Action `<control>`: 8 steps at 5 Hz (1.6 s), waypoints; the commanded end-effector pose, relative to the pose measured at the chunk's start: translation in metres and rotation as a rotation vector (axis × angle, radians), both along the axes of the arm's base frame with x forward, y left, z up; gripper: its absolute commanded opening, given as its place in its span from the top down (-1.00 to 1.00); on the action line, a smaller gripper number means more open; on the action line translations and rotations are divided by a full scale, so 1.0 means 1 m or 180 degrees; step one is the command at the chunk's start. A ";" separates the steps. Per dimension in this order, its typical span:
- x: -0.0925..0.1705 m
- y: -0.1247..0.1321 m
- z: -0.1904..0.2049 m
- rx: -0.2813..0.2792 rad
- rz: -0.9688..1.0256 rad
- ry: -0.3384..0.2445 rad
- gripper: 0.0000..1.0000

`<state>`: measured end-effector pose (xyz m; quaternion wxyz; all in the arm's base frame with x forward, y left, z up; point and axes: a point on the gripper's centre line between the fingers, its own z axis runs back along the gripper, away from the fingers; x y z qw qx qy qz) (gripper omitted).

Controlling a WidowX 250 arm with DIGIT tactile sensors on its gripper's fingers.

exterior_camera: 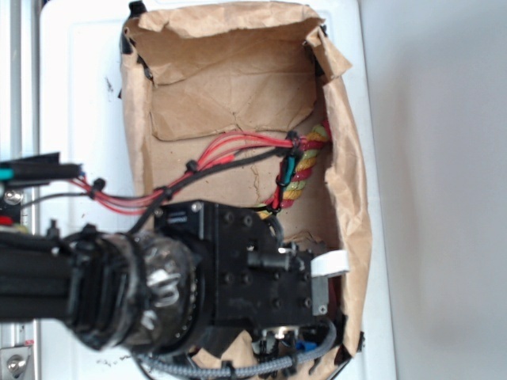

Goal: Grab the blue bottle.

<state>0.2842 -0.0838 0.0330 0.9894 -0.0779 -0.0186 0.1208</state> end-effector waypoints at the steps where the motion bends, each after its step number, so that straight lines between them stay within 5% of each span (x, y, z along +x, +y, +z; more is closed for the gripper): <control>1: -0.005 -0.013 0.027 -0.0249 0.0033 -0.0179 1.00; 2: -0.007 -0.001 0.047 -0.0341 0.0174 -0.0367 1.00; 3: 0.009 0.050 0.096 -0.0531 0.0501 -0.0628 1.00; 5: 0.050 0.135 0.162 -0.0439 0.1115 -0.0618 1.00; 6: 0.051 0.141 0.180 -0.0274 0.1025 -0.0742 1.00; 8: 0.002 0.116 0.210 0.0235 0.0342 -0.1085 1.00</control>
